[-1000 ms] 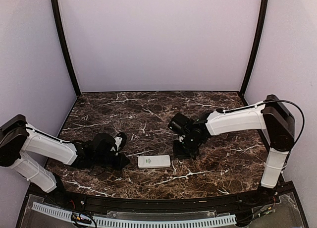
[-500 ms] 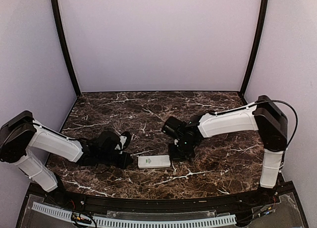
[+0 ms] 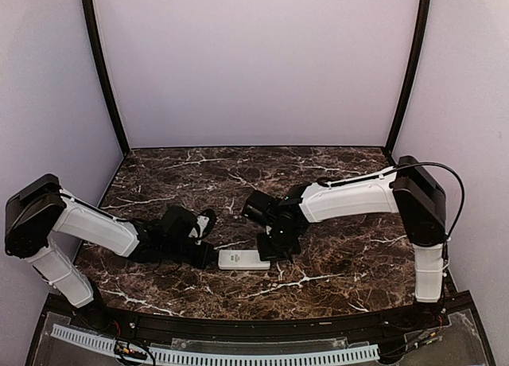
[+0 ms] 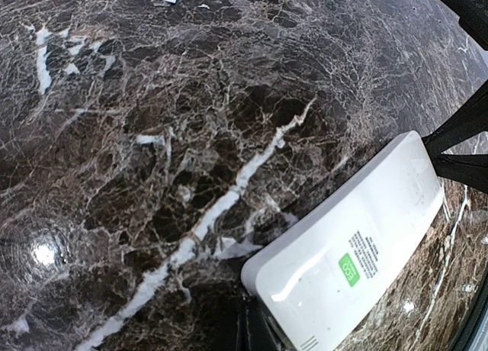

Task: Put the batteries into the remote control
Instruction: Press the battery cover on the remote control without the battery cover, then pick up the remote control from the center of the board, then pass from the right arm to the left

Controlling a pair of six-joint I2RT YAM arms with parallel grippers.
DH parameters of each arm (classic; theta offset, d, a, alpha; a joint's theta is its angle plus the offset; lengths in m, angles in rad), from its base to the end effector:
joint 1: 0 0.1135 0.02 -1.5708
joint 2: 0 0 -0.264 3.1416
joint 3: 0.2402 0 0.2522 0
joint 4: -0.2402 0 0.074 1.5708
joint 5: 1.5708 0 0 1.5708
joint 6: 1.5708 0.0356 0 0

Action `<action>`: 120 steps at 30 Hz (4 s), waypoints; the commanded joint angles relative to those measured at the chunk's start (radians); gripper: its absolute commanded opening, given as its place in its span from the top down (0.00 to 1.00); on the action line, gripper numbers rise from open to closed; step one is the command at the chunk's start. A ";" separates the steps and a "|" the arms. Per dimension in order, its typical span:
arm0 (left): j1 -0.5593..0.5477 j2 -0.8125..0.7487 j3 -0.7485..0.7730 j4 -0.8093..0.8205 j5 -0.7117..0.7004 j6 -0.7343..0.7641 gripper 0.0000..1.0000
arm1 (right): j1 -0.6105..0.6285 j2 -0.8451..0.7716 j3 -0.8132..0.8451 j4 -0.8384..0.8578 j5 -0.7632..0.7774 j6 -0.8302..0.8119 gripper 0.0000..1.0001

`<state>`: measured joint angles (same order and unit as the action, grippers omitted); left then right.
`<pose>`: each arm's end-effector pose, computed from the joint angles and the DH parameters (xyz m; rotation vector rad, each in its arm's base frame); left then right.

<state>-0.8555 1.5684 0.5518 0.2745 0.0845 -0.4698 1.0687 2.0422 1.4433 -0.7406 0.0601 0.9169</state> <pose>0.1814 -0.2133 0.1268 0.5113 2.3820 -0.7403 0.1949 0.3506 0.1536 -0.2138 2.9479 0.2390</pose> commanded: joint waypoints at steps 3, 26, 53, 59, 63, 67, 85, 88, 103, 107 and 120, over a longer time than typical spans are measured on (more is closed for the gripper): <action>-0.034 -0.057 -0.049 -0.029 0.003 0.000 1.00 | -0.004 -0.019 -0.056 0.078 -0.038 0.005 1.00; -0.030 -0.620 -0.094 -0.229 -0.463 0.024 0.15 | 0.009 -0.048 0.086 0.182 -0.251 -1.262 0.18; -0.025 -0.732 -0.157 -0.172 -0.479 0.062 0.17 | 0.046 0.195 0.315 0.005 -0.192 -1.304 0.41; -0.024 -0.730 -0.160 -0.173 -0.474 0.064 0.18 | 0.045 0.198 0.353 -0.019 -0.197 -1.283 0.56; -0.025 -0.728 -0.161 -0.169 -0.475 0.065 0.18 | 0.043 0.198 0.368 -0.040 -0.197 -1.253 0.60; -0.026 -0.733 -0.163 -0.167 -0.476 0.065 0.19 | 0.021 0.188 0.392 -0.055 -0.212 -1.169 0.63; -0.024 -0.496 -0.167 0.200 -0.155 -0.061 0.08 | -0.132 0.010 0.318 0.228 -0.141 -0.367 0.75; -0.025 -0.395 -0.129 0.243 -0.091 -0.085 0.05 | -0.129 -0.032 0.273 0.320 -0.108 -0.286 0.76; 0.042 -0.151 0.023 0.341 0.062 -0.211 0.07 | -0.074 -0.112 0.179 0.451 -0.021 -0.188 0.79; 0.075 -0.126 0.048 0.310 0.063 -0.229 0.22 | -0.066 -0.115 0.184 0.461 -0.027 -0.194 0.80; 0.083 -0.110 0.046 0.348 0.129 -0.179 0.77 | -0.055 -0.095 0.177 0.506 -0.056 -0.166 0.81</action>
<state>-0.7753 1.4460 0.5903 0.6052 0.1783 -0.6716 0.9977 1.9705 1.6287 -0.3058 0.0151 0.7250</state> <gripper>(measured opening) 0.298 0.513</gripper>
